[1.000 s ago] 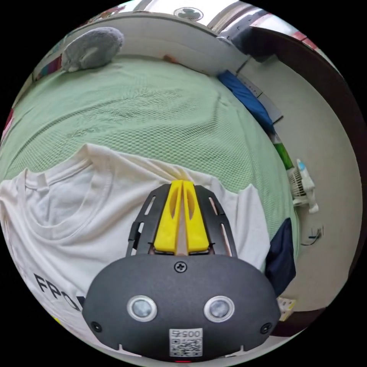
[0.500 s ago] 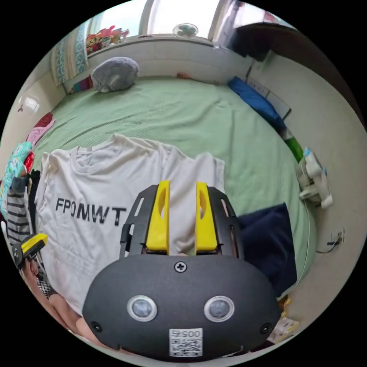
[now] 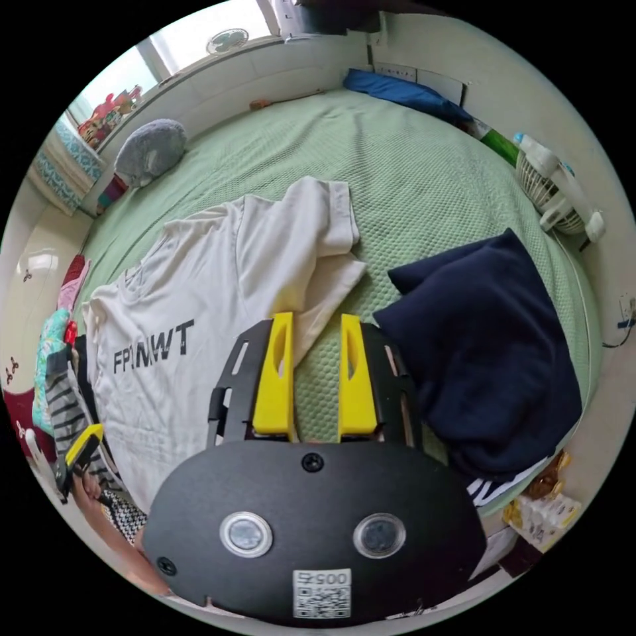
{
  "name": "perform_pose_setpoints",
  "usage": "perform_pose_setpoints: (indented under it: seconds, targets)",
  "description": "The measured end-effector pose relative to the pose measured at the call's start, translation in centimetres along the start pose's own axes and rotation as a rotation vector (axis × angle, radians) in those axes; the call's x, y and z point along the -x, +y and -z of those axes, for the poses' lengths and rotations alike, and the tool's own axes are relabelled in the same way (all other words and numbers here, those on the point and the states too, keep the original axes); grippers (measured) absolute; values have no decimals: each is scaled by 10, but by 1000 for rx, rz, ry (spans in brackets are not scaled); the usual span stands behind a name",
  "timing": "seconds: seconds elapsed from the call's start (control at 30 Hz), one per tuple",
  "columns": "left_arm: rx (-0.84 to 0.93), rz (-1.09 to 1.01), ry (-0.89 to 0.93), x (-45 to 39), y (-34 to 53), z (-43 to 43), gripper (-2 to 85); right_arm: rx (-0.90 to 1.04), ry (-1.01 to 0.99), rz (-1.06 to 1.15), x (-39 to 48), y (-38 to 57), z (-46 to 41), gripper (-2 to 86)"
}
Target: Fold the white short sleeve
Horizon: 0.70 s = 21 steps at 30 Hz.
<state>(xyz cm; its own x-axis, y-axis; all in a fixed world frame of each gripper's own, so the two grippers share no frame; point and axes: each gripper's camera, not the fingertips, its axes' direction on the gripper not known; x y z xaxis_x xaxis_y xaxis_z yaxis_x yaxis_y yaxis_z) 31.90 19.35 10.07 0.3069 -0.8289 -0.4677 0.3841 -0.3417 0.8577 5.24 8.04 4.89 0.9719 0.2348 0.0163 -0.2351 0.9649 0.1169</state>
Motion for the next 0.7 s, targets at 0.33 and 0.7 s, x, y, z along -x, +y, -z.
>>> perform_pose_setpoints:
  seconds: [0.33,0.7]
  targets:
    - [5,-7,19,-10,-11,-11,-6,-47,118,-16,-34,27,34,-14]
    - [-2,17,80,-6,-17,-22,-6,-206,30,-55,-23,35,60,40]
